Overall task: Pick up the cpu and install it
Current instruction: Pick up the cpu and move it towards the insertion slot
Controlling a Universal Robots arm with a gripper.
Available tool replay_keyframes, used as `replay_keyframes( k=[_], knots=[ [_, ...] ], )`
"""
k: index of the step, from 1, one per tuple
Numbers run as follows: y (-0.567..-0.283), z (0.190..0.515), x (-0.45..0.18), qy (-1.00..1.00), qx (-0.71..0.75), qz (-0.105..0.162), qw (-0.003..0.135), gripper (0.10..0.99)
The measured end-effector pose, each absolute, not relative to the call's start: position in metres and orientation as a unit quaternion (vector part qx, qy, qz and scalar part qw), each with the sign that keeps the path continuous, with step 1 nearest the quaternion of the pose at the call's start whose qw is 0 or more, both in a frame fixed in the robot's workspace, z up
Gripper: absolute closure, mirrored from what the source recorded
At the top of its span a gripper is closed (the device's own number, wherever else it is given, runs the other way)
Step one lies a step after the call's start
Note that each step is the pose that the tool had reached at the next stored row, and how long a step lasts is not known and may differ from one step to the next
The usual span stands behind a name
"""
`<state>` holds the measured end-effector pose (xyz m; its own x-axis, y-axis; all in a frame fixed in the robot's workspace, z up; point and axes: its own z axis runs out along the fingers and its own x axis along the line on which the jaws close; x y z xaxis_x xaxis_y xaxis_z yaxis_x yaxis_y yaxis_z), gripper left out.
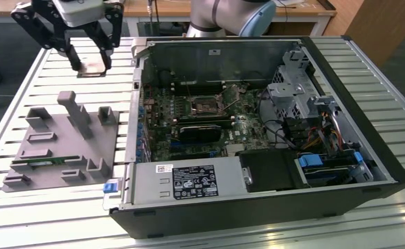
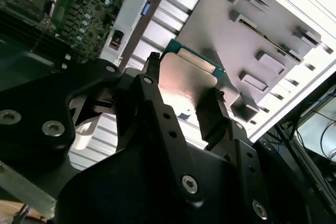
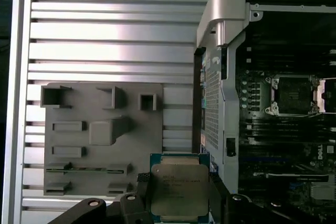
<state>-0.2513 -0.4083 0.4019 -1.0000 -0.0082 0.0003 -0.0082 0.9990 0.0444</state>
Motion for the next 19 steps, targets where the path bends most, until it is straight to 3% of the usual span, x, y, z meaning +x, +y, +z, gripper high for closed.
replay_keyframes(
  k=[19],
  knots=[
    [-0.408, 0.401, -0.171, -1.000, 0.004, -0.022, 0.000, 0.553]
  ],
)
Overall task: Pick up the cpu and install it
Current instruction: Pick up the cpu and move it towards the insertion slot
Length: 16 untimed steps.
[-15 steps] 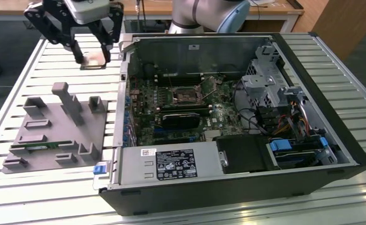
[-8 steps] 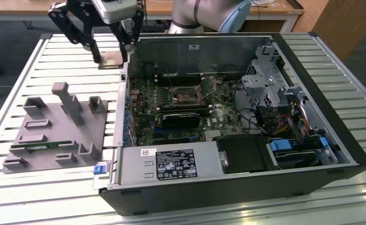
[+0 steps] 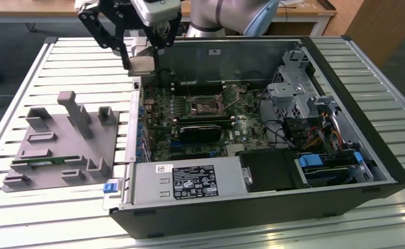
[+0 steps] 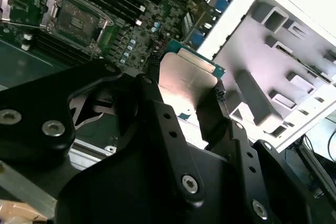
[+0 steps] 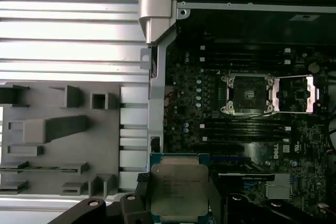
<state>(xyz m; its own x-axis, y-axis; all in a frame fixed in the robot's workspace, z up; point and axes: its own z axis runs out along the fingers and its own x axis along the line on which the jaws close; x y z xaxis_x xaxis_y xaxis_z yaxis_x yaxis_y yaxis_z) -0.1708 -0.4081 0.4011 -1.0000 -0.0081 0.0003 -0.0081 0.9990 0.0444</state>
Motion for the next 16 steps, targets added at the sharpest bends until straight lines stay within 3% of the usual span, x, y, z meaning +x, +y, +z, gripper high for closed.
replay_keyframes(
  k=[16],
  knots=[
    [-0.399, 0.395, -0.112, -1.000, 0.004, -0.022, 0.000, 0.553]
  ],
)
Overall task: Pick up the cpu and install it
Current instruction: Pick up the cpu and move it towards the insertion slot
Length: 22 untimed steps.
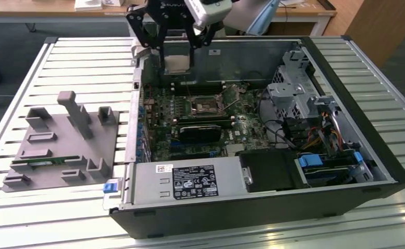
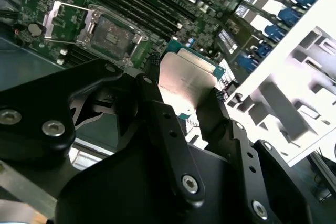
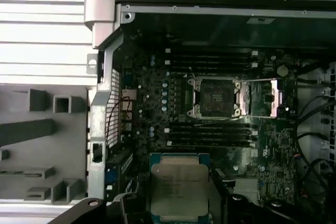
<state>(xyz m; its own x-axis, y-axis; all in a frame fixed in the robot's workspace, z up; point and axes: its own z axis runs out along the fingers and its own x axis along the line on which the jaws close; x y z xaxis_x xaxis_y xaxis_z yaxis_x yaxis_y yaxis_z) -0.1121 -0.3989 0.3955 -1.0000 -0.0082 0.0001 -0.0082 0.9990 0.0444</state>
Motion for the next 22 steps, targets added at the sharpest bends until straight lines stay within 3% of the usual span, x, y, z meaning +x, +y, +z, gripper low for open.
replay_keyframes(
  k=[9, 22],
  knots=[
    [-0.378, 0.389, -0.089, -1.000, 0.004, -0.022, 0.000, 0.553],
    [-0.369, 0.386, -0.054, -1.000, 0.004, -0.022, 0.000, 0.553]
  ],
)
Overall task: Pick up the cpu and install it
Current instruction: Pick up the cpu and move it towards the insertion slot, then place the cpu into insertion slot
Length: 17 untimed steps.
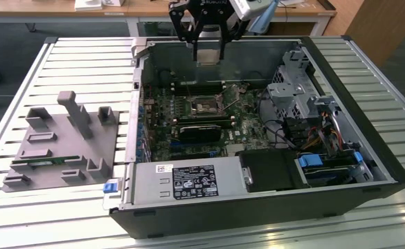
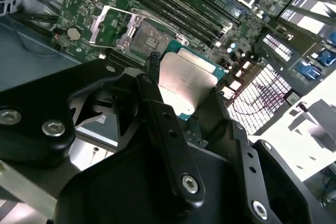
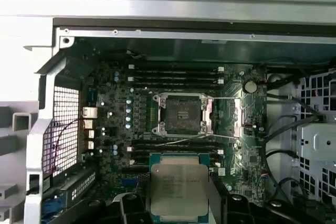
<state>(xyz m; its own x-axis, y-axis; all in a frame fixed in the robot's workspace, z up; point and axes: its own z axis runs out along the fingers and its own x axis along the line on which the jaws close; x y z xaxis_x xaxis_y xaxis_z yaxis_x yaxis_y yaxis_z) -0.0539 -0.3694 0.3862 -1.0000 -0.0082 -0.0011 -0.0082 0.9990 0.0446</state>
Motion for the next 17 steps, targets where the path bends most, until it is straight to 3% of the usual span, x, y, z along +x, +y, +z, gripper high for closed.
replay_keyframes(
  k=[17],
  knots=[
    [-0.3693, 0.3854, -0.0515, 0.997, 0.080, 0.022, 0.002, 0.553]
  ],
)
